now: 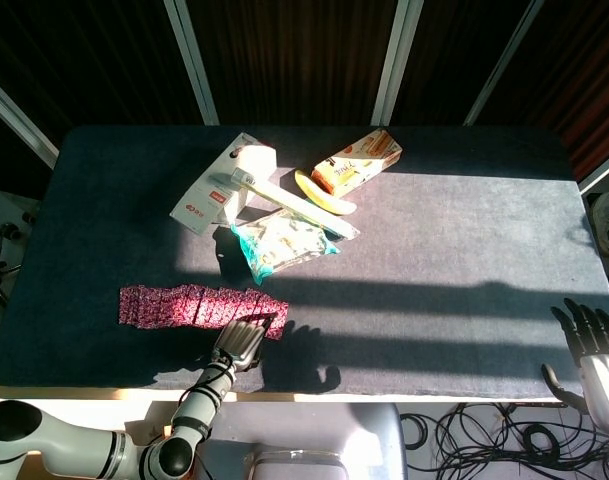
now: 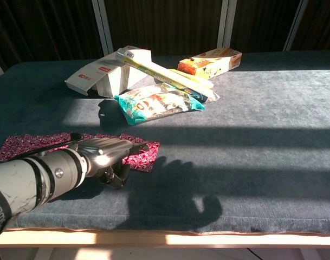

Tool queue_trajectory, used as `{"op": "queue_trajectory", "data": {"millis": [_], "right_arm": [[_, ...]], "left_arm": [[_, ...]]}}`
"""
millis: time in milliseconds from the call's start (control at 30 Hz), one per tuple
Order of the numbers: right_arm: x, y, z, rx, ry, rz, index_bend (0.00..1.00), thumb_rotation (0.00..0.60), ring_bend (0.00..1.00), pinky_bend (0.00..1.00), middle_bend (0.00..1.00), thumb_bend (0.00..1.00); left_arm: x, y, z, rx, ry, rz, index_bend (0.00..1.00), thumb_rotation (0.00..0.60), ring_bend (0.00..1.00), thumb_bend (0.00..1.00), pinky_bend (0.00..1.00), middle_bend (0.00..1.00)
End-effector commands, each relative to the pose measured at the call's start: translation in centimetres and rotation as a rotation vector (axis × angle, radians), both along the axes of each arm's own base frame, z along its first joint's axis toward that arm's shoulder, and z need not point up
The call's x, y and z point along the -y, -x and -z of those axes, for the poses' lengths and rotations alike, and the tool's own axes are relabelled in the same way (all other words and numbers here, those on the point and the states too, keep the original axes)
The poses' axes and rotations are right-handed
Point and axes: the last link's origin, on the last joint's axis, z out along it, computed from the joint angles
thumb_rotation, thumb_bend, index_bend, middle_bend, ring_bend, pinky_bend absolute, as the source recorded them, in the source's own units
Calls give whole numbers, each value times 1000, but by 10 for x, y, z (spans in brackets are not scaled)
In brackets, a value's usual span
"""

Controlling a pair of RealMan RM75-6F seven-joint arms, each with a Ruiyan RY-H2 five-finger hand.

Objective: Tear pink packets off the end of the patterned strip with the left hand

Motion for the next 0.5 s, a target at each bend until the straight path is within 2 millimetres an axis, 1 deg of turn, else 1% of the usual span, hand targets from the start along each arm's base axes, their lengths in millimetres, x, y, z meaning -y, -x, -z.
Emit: {"op": "queue_trajectory", "data": {"millis": [33,500], "right_arm": [[0,0,0,0,0,0,0,600,0,36,0,309],[-2,0,0,-2,4,-4,0,600,0,36,0,309]], "left_arm": [[0,0,0,-5,1,2,75,600,1000,964,1000,1000],[10,2,-2,-49,38,27,149,600,1000,957,1000,1000]]}}
